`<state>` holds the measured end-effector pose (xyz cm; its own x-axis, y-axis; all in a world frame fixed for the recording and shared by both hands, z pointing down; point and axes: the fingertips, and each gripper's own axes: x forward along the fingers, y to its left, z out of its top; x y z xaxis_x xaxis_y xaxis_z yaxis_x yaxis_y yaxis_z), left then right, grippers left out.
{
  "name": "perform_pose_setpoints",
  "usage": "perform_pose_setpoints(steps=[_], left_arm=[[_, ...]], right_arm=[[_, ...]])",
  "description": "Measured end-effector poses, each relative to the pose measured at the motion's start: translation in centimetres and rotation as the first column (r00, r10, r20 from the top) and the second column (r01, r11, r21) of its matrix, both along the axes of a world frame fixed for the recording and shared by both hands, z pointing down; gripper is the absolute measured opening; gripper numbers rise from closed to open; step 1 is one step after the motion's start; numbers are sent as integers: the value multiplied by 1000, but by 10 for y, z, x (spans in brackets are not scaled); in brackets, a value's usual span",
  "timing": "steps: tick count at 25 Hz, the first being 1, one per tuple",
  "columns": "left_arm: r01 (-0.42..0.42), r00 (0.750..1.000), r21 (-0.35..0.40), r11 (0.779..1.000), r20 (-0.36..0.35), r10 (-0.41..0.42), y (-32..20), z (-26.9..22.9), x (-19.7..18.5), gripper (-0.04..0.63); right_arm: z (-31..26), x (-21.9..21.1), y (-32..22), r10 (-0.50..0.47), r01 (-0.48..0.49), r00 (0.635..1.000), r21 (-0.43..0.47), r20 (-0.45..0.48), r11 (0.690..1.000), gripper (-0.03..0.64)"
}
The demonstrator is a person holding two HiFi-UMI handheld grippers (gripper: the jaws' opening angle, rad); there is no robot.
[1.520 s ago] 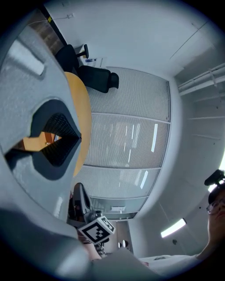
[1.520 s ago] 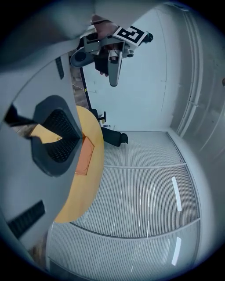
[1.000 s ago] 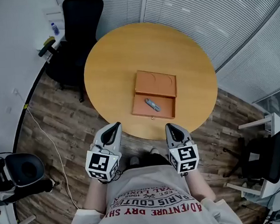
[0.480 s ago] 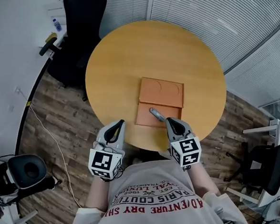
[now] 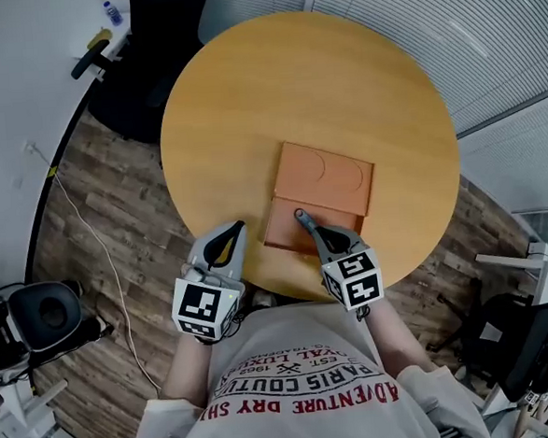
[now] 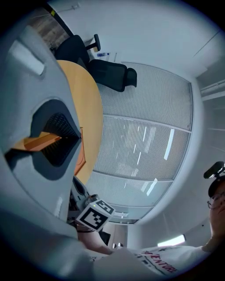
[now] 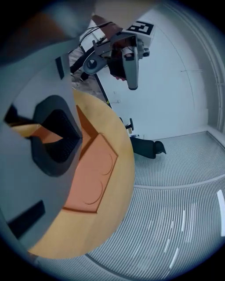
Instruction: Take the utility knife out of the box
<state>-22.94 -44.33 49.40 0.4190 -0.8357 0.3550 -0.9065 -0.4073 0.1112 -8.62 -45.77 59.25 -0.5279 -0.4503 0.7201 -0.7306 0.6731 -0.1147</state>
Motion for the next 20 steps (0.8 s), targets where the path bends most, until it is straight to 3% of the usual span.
perform_pose_setpoints(steps=[3,6,10,15,20], left_arm=[[17,1000,-24,1000,-6,-18,-4,10,-3,-5],[30,999,-47,998,-9,-31,-9,20,-6,-5],[45,999,-76,996,-17,-47,-15,29,-5,-5],[57,998,-96,994,-19,-59,-22,38,-11,-5],[73,997,-118,990,-24,-76,-25,48,-15,-5]], right_arm=[[24,0,-3,-35,33,998,-43,-50,999,8],[50,-2,-4,-78,68,993,-103,-94,992,101],[80,7,-9,-104,78,980,-152,-170,985,110],[91,2,-16,-130,97,973,-171,-192,981,160],[105,-5,-20,-174,127,957,-207,-231,970,166]])
